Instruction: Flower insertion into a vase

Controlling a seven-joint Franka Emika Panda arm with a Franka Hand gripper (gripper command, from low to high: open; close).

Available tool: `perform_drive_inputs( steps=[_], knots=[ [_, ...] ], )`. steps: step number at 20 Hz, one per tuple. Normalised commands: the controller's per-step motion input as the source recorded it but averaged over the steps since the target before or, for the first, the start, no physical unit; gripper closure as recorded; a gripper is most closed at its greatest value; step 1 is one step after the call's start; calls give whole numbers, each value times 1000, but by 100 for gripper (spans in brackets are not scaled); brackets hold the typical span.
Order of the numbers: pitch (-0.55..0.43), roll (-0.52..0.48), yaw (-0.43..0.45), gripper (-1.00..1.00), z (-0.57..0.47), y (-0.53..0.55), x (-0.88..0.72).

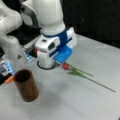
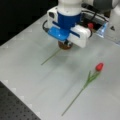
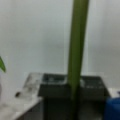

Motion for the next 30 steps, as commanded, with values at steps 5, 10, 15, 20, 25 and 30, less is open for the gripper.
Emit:
perform_drive_inputs(
  steps=[5,10,15,20,25,30],
  knots=[
    [-52,115,27,100,-46,13,-73],
    [-52,115,27,100,-46,13,-73],
    [-52,115,27,100,-46,13,-73],
    [-52,115,27,100,-46,13,-73],
    [-52,115,27,100,-46,13,-73],
    [-52,115,27,100,-46,13,-73]
  ],
)
